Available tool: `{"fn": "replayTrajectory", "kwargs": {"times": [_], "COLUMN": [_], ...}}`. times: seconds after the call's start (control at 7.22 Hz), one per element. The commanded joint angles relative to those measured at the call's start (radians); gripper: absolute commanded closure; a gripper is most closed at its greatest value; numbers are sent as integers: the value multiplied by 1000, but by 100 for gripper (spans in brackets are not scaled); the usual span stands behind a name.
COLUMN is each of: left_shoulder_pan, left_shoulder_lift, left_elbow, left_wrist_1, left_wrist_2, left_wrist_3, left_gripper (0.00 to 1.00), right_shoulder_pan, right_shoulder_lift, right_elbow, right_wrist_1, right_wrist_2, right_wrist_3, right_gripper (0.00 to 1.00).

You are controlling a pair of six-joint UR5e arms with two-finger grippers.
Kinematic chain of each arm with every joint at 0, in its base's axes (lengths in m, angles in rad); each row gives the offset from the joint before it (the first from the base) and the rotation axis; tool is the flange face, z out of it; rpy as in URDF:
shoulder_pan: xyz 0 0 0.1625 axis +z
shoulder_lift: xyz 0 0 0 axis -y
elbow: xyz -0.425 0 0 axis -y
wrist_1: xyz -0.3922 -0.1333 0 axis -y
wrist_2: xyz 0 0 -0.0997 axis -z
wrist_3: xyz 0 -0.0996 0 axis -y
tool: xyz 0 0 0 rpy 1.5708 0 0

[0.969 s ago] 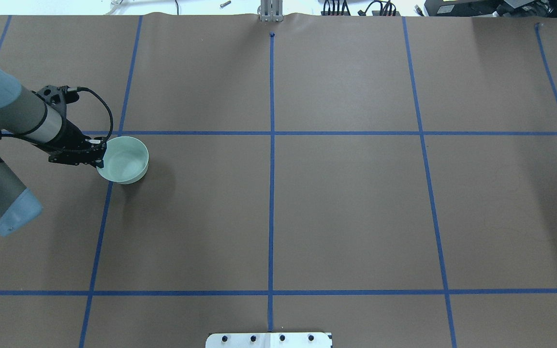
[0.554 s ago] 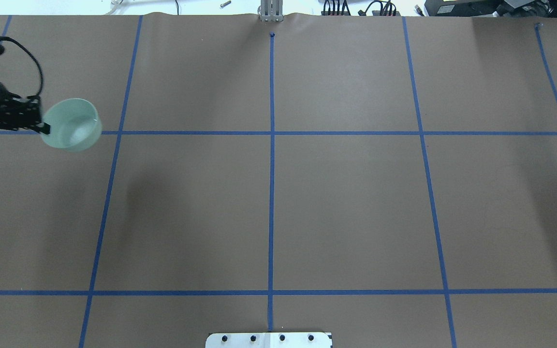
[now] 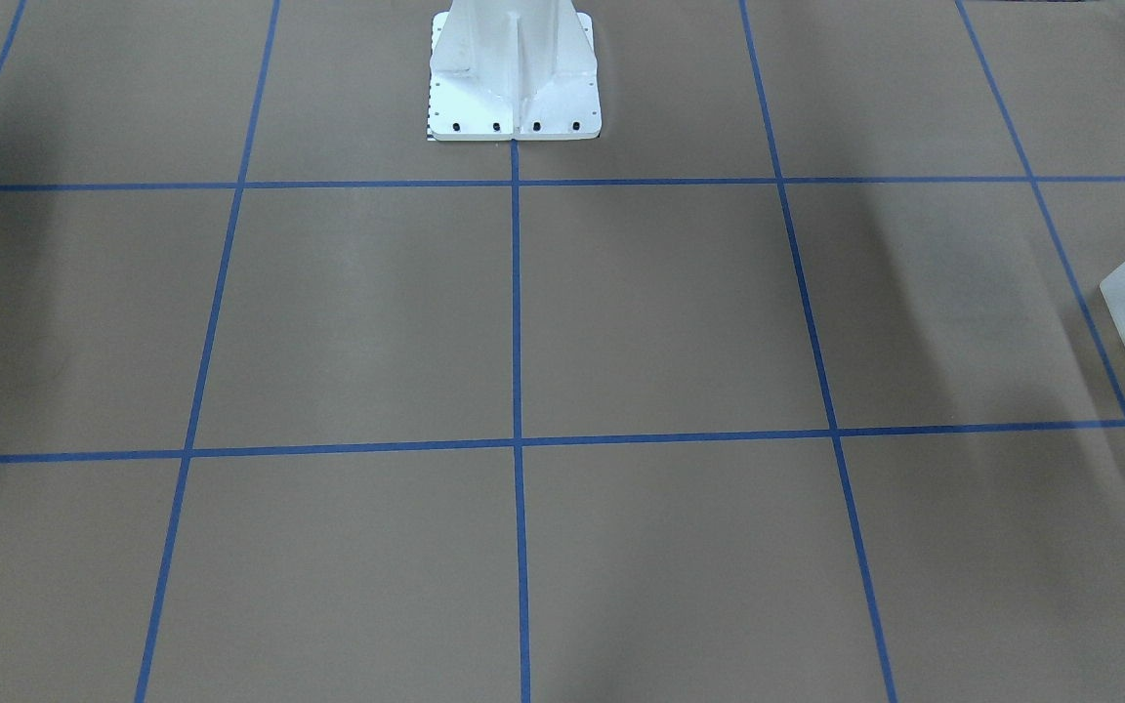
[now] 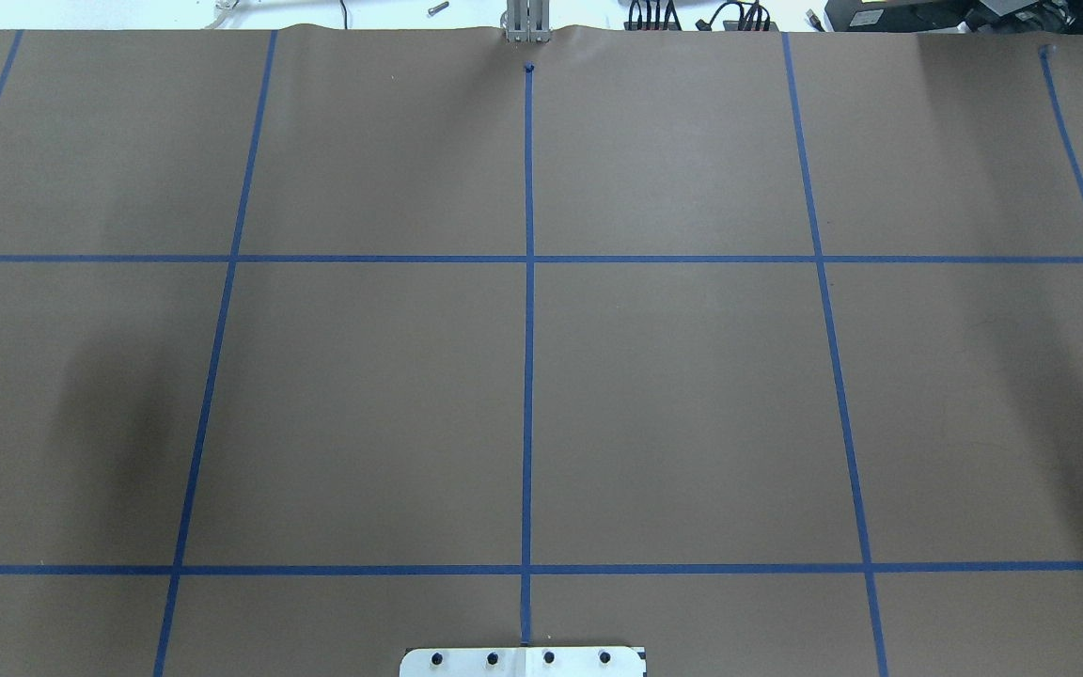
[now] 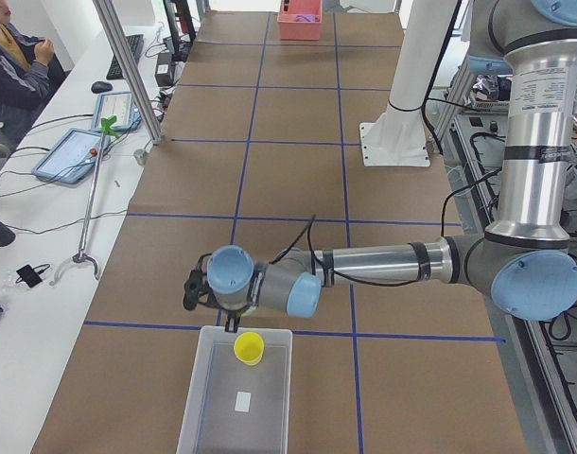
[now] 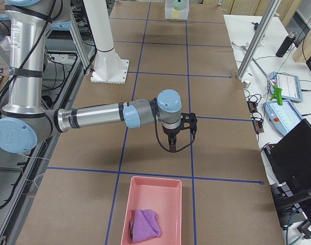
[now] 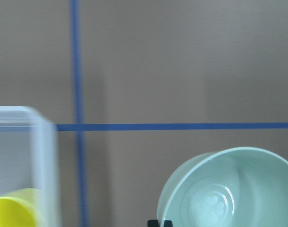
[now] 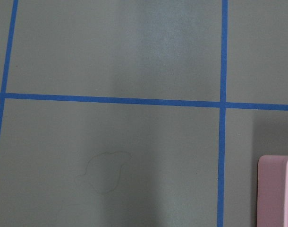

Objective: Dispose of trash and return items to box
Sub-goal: 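Lift the green bowl with the left gripper and place it in the clear bin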

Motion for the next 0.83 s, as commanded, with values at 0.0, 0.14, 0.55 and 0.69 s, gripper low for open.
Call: {"fn": "replayTrajectory", "kwargs": {"times": [0.0,0.14,0.55,0.69], "left_shoulder_pan": [-102,-128,-150,-150], "left_shoulder_lift": [-23,-23,-136,-194], "left_elbow": [215,242,406,491], "left_wrist_1": [3,5,2,-13], "left_wrist_2": [10,8,117,120], "left_wrist_3": [220,230,178,106], "left_gripper": [100,100,100,100], "right_shoulder_pan": [-11,-13,-16,-16], "right_shoulder_lift": [3,3,3,1], "right_elbow": [-1,-4,-8,-10], "right_wrist_1": [0,0,0,0], "right_wrist_2": [-2,-5,-7,-4], "right_wrist_3": [3,3,3,3], "right_gripper": [0,0,0,0]}}
